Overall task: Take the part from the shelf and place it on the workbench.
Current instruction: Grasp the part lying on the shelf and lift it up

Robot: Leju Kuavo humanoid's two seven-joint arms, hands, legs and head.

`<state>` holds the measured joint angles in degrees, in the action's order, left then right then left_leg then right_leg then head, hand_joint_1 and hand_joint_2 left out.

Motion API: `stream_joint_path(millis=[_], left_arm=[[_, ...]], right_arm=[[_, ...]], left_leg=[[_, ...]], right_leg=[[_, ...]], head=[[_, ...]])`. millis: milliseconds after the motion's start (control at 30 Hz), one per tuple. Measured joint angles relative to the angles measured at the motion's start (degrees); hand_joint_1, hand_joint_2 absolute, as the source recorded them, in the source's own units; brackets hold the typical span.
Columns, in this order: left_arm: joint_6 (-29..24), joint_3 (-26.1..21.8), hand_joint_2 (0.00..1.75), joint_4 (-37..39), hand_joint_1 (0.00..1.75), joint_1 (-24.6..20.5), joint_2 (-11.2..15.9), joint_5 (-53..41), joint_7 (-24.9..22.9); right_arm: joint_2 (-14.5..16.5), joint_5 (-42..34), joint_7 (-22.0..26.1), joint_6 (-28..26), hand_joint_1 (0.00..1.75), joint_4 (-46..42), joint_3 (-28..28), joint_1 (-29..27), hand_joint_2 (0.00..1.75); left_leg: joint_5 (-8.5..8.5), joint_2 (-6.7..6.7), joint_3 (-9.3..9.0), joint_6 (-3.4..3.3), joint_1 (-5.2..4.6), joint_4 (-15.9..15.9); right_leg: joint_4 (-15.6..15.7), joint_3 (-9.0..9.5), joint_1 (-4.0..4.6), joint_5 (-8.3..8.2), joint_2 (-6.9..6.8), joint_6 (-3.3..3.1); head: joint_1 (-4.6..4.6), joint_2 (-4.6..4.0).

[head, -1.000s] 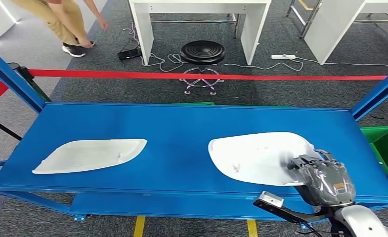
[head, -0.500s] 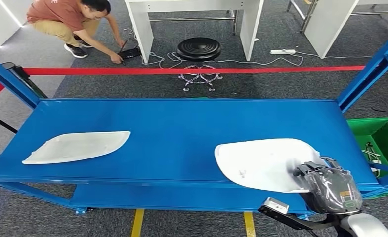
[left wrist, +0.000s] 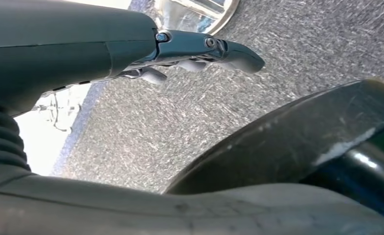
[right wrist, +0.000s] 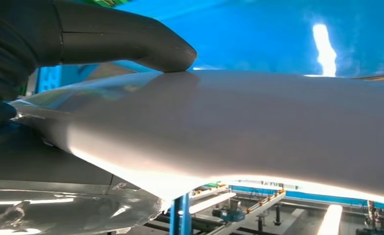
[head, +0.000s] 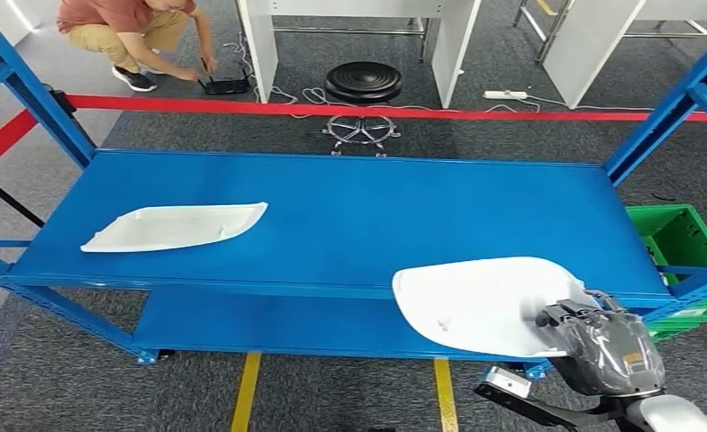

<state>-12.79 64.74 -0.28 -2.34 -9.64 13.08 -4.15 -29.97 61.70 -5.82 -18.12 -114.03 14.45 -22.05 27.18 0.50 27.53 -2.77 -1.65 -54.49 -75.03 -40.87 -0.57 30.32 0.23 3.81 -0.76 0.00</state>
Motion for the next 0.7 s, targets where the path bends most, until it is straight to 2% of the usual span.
stream_joint_path(millis=[33, 67, 100, 133, 167, 200, 267, 300, 333, 367, 433, 467, 500, 533, 567, 600, 633, 667, 700], left_arm=[[0.0, -0.04, 1.75, 0.0, 0.0, -0.05, 0.04, -0.08, 0.0], [0.0, -0.07, 1.75, 0.0, 0.0, -0.12, 0.06, -0.16, 0.0], [0.0, -0.1, 1.75, 0.0, 0.0, -0.2, 0.07, -0.23, 0.0], [-0.01, -0.12, 1.75, 0.0, 0.0, -0.26, 0.07, -0.3, 0.0], [-0.01, -0.13, 1.75, 0.0, 0.0, -0.31, 0.09, -0.35, 0.0], [-0.02, -0.15, 1.75, 0.0, 0.0, -0.35, 0.11, -0.38, 0.01], [-0.02, -0.18, 1.75, 0.01, 0.0, -0.39, 0.2, -0.4, 0.02], [-0.03, -0.19, 1.75, 0.02, 0.0, -0.42, 0.22, -0.41, 0.03], [-0.05, -0.2, 1.75, 0.03, 0.0, -0.45, 0.24, -0.42, 0.05], [-0.07, -0.22, 1.75, 0.04, 0.0, -0.51, 0.27, -0.44, 0.13], [-0.12, -0.26, 1.75, 0.04, 0.0, -0.64, 0.32, -0.45, 0.37], [-0.13, -0.28, 1.75, 0.04, 0.0, -0.69, 0.38, -0.41, 0.5], [-0.13, -0.3, 1.75, 0.04, 0.0, -0.71, 0.42, -0.3, 0.58], [-0.06, -0.31, 1.75, 0.04, 0.0, -0.7, 0.45, -0.12, 0.62], [0.04, -0.34, 1.75, 0.04, 0.0, -0.66, 0.47, 0.11, 0.63], [0.17, -0.38, 1.75, 0.04, 0.0, -0.62, 0.42, 0.38, 0.64], [0.33, -0.42, 1.75, 0.04, 0.0, -0.57, 0.38, 0.61, 0.66], [0.49, -0.45, 1.75, 0.04, 0.0, -0.52, 0.34, 0.79, 0.68], [0.62, -0.48, 1.75, 0.04, 0.0, -0.45, 0.32, 0.92, 0.69]], right_arm=[[0.0, -0.02, 0.01, -0.02, 1.75, 0.0, 0.01, 0.0, 1.75], [-0.01, -0.04, 0.02, -0.03, 1.75, 0.0, 0.02, 0.02, 1.75], [-0.01, -0.06, 0.04, -0.05, 1.75, 0.0, 0.02, 0.09, 1.75], [-0.02, -0.08, 0.07, -0.1, 1.75, 0.0, 0.01, 0.16, 1.75], [-0.04, -0.1, 0.11, -0.15, 1.75, 0.0, 0.01, 0.24, 1.75], [-0.08, -0.12, 0.14, -0.2, 1.75, 0.0, 0.0, 0.31, 1.75], [-0.13, -0.14, 0.18, -0.26, 1.75, 0.01, 0.01, 0.31, 1.75], [-0.16, -0.15, 0.19, -0.27, 1.75, 0.01, 0.02, 0.35, 1.75], [-0.17, -0.15, 0.2, -0.28, 1.75, 0.01, 0.03, 0.39, 1.75], [-0.2, -0.16, 0.23, -0.29, 1.75, 0.01, 0.04, 0.43, 1.75], [-0.23, -0.2, 0.39, -0.28, 1.75, 0.01, 0.05, 0.48, 1.75], [-0.24, -0.26, 0.64, -0.22, 1.75, 0.06, 0.09, 0.59, 1.75], [-0.23, -0.33, 1.0, -0.09, 1.75, 0.16, 0.17, 0.87, 1.75], [-0.2, -0.38, 1.47, 0.16, 1.75, 0.36, 0.33, 1.34, 1.75], [-0.13, -0.41, 1.93, 0.46, 1.75, 0.61, 0.55, 1.99, 1.75], [-0.03, -0.42, 2.29, 0.79, 1.75, 0.91, 0.82, 2.75, 1.75], [0.07, -0.41, 2.58, 1.08, 1.75, 1.22, 1.12, 3.55, 1.75], [0.18, -0.39, 2.79, 1.26, 1.75, 1.53, 1.42, 4.33, 1.75], [0.27, -0.35, 2.93, 1.38, 1.75, 1.85, 1.74, 5.08, 1.75]], left_leg=[[-0.5, -0.02, 0.6, 0.04, -0.04, -0.07], [-0.92, 0.0, 1.06, 0.12, -0.08, -0.16], [-1.27, 0.04, 1.43, 0.26, -0.16, -0.26], [-1.58, 0.11, 1.73, 0.45, -0.27, -0.37], [-1.91, 0.17, 1.98, 0.7, -0.38, -0.49], [-2.24, 0.22, 2.22, 0.97, -0.48, -0.57], [-2.76, 0.3, 2.68, 1.56, -0.66, -0.65], [-2.11, 0.34, 3.01, 1.94, -0.72, -1.01], [-0.43, 0.39, 3.47, 2.4, -0.76, -2.19], [2.19, 0.42, 4.03, 2.83, -0.75, -4.44], [7.91, 0.44, 5.16, 3.48, -0.73, -11.51], [9.26, 0.44, 5.21, 3.63, -0.73, -14.67], [9.23, 0.44, 4.65, 3.72, -0.7, -16.49], [7.88, 0.42, 3.29, 3.8, -0.58, -16.24], [5.89, 0.39, 1.29, 3.93, -0.35, -14.02], [4.23, 0.37, -1.14, 4.21, 0.01, -10.33], [3.41, 0.4, -3.56, 4.41, 0.27, -6.04], [3.57, 0.48, -5.4, 4.24, 0.5, -2.24], [4.15, 0.58, -6.35, 3.9, 0.59, 0.23]], right_leg=[[1.12, 1.75, 0.0, -1.4, 0.0, -0.08], [4.47, 4.63, 0.01, -2.93, 0.0, -0.23], [8.92, 7.93, 0.03, -3.46, 0.02, -0.43], [13.17, 10.92, 0.07, -3.39, 0.06, -0.64], [16.35, 12.94, 0.12, -2.82, 0.1, -0.88], [18.0, 13.76, 0.18, -2.14, 0.14, -1.13], [18.78, 13.22, -0.01, -2.37, 0.09, -1.8], [18.9, 12.66, -0.17, -2.76, 0.0, -2.22], [19.02, 12.0, -0.34, -3.29, -0.12, -2.62], [19.06, 11.35, -0.43, -3.84, -0.23, -2.9], [18.98, 10.03, -0.45, -5.09, -0.31, -3.14], [18.91, 9.34, -0.45, -5.75, -0.32, -3.09], [18.82, 8.62, -0.45, -6.4, -0.32, -2.98], [18.7, 7.79, -0.49, -7.05, -0.31, -2.84], [18.55, 7.01, -0.55, -7.63, -0.29, -2.67], [18.37, 6.24, -0.51, -8.21, -0.25, -2.44], [18.09, 5.51, -0.43, -8.79, -0.22, -2.2], [17.87, 4.86, -0.27, -9.42, -0.21, -1.92], [17.76, 4.27, -0.09, -10.12, -0.21, -1.64]], head=[[0.0, 0.0], [0.01, 0.0], [0.01, 0.0], [0.02, 0.0], [0.03, 0.0], [0.05, 0.0], [0.06, 0.0], [0.13, 0.0], [0.23, 0.0], [0.31, 0.0], [0.45, 0.0], [0.44, 0.0], [0.44, 0.0], [0.44, 0.0], [0.44, 0.0], [0.46, 0.0], [0.54, 0.0], [0.55, 0.0], [0.55, 0.01]])
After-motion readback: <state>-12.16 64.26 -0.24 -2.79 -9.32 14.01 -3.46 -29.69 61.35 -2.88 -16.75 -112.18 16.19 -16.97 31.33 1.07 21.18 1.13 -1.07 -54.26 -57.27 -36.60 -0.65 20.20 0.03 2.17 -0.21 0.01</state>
